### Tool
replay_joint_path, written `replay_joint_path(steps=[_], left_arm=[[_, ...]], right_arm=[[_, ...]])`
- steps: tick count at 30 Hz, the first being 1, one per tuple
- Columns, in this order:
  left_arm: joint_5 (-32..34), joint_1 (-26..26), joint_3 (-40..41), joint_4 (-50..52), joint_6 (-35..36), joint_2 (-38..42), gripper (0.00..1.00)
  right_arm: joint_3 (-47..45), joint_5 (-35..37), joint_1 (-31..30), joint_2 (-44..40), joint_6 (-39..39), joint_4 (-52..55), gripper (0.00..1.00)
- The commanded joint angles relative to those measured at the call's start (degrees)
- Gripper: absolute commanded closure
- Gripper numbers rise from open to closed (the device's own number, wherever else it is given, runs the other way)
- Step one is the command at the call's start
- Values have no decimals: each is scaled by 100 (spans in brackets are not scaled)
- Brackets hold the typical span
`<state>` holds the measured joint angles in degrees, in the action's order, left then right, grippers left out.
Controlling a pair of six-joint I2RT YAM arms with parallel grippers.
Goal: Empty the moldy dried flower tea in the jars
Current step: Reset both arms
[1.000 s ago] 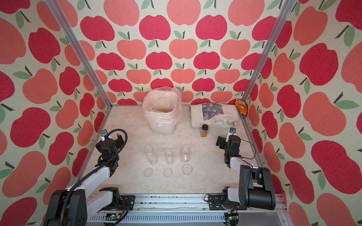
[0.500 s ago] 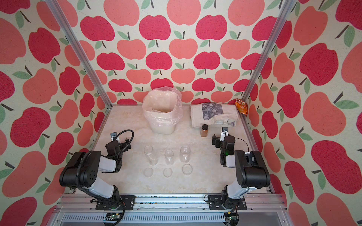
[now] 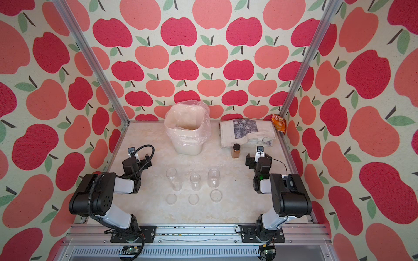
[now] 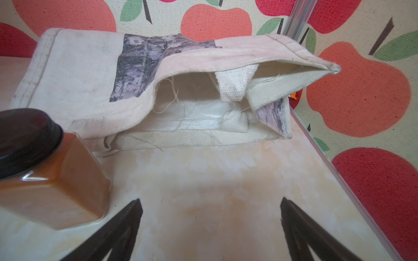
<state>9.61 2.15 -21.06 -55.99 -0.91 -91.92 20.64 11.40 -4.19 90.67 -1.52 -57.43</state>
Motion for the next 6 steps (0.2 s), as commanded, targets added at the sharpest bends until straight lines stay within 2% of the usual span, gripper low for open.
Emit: replay_joint_path(steps=[1, 6], left_arm=[[42, 11, -11, -75, 91, -57, 1], [-74, 98, -30, -1, 15, -41, 0]], right_arm=[[-55, 104, -25, 52, -63, -128, 1], [-60, 108, -29, 55, -72, -130, 1]])
